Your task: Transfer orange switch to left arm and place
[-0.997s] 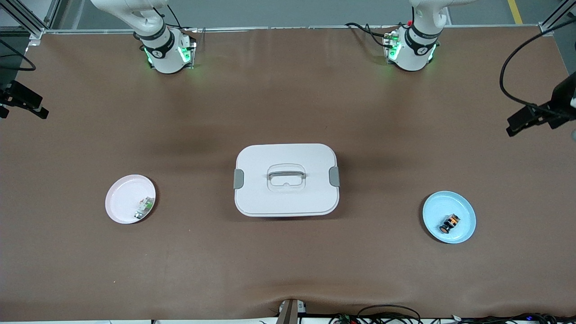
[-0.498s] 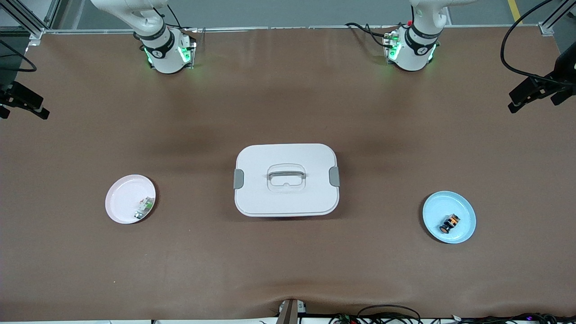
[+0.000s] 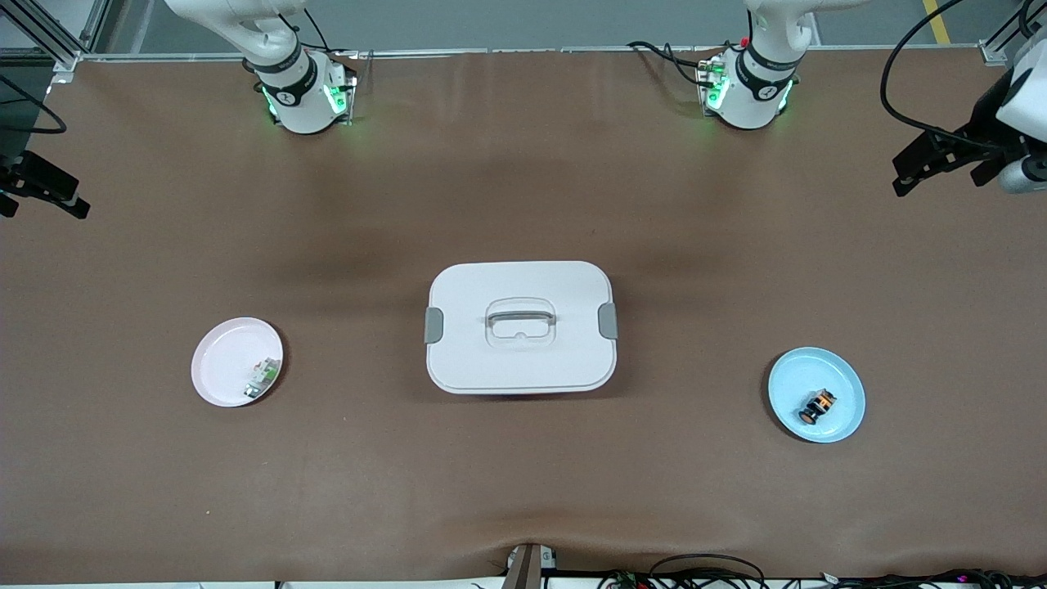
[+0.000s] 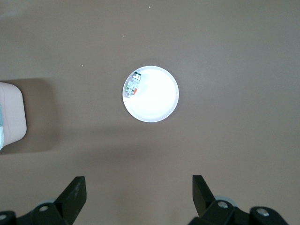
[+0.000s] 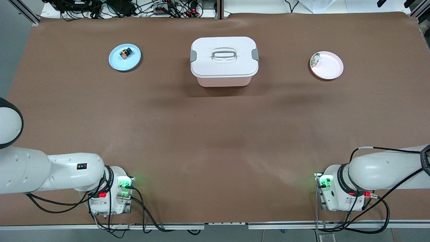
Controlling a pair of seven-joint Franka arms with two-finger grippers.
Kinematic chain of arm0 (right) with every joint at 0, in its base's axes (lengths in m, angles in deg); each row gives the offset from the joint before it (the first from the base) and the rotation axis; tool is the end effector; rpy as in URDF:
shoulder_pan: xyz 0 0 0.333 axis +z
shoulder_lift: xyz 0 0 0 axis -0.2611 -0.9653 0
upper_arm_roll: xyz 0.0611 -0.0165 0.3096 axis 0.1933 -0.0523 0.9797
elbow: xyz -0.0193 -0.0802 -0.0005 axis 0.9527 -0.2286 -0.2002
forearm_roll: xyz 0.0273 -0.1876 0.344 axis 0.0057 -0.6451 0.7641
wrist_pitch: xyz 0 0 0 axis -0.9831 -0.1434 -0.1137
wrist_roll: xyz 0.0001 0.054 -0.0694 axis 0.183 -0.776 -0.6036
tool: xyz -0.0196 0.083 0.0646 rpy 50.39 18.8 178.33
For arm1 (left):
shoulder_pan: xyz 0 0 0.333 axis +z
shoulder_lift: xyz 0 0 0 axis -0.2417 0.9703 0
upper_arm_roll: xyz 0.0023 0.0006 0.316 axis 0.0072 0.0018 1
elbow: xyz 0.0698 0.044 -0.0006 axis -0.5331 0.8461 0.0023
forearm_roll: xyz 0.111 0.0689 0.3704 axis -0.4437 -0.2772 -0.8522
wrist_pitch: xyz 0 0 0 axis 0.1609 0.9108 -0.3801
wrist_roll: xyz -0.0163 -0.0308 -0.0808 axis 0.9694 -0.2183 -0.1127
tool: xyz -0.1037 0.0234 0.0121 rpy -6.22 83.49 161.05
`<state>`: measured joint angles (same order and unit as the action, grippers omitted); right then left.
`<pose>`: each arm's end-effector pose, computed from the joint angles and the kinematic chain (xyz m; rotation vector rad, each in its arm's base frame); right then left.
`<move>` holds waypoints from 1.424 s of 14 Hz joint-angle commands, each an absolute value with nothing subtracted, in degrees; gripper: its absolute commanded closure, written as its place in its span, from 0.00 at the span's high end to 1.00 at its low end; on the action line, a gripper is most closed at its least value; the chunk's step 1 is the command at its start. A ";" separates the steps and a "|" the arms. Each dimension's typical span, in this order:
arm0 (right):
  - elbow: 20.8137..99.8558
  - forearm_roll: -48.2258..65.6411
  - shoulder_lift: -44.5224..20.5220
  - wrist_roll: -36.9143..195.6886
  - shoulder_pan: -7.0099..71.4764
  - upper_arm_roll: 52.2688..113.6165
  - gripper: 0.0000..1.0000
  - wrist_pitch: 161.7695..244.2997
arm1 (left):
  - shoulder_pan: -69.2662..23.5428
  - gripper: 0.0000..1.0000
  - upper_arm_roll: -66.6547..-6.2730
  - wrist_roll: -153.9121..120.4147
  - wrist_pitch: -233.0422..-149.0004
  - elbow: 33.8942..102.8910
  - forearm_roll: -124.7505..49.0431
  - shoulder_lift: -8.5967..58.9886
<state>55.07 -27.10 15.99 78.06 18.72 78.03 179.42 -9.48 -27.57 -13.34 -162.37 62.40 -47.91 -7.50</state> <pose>0.5297 -0.0649 0.6398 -3.1102 0.0834 -0.0753 0.5108 -0.0470 0.6577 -3.1036 -0.1389 -0.0530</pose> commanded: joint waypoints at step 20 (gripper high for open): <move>53.42 -27.52 14.89 78.22 18.39 78.11 1.00 178.56 | -8.63 1.00 -27.28 -18.28 -159.46 59.30 -45.97 -6.84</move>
<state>55.02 -27.10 15.65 78.06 18.71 77.99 179.42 -9.14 -27.10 -17.48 -160.72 60.97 -46.85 -7.69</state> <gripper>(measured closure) 0.000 0.000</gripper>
